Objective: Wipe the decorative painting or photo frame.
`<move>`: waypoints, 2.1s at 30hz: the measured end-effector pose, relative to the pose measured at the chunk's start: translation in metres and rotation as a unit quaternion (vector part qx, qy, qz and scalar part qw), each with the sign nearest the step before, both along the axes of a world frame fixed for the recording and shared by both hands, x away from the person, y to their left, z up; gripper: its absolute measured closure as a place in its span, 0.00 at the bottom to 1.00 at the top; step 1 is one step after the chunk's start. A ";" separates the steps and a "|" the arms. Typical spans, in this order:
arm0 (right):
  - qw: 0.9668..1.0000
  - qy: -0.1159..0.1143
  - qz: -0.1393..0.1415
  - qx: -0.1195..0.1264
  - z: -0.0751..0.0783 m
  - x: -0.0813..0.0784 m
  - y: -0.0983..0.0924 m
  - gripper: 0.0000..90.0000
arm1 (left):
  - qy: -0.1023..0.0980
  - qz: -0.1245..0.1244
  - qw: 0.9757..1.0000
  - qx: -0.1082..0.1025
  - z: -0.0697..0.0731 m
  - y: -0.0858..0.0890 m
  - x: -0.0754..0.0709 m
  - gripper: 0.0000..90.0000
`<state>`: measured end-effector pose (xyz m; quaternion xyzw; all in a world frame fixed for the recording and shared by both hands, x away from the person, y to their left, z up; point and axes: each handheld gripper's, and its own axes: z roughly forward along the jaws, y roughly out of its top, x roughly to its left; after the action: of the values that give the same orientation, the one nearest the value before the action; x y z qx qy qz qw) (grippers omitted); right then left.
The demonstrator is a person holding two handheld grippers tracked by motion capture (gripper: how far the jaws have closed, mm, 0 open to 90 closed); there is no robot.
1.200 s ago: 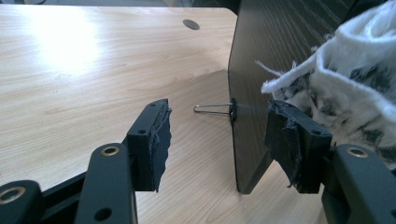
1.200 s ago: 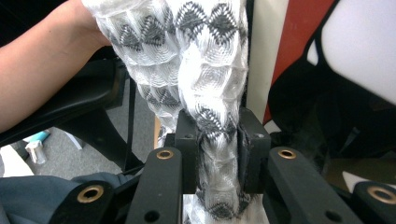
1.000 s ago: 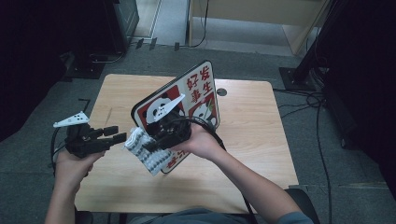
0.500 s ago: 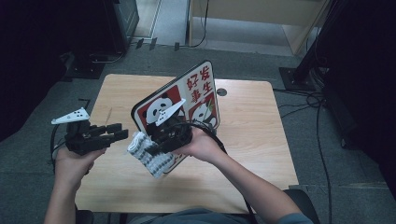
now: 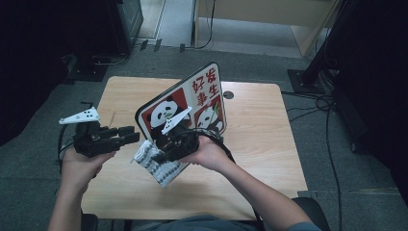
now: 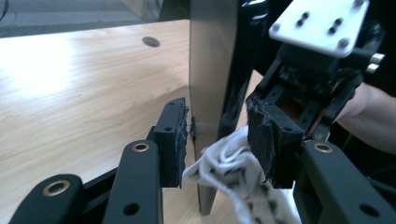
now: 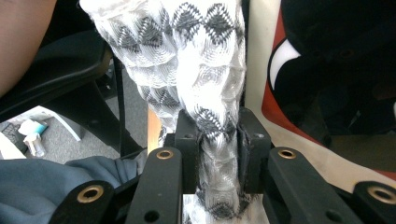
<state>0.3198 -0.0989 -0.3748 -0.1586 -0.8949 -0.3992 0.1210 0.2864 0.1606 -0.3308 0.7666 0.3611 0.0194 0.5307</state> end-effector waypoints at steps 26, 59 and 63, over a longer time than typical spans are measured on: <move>1.000 0.002 -0.008 -0.004 -0.019 -0.004 -0.001 0.83 | 0.024 -0.039 0.999 -0.010 -0.012 -0.021 0.016 0.84; 1.000 0.007 -0.003 -0.025 -0.051 -0.008 -0.011 0.83 | 0.023 -0.035 0.999 -0.011 -0.016 -0.023 0.014 0.84; 0.999 0.007 -0.002 -0.032 -0.058 -0.009 -0.010 0.83 | 0.022 -0.034 0.999 -0.010 -0.016 -0.023 0.014 0.85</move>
<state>0.3104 -0.1091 -0.4328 -0.1671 -0.9061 -0.3692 0.1211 0.3005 0.1380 -0.3464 0.7737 0.3465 -0.0195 0.5301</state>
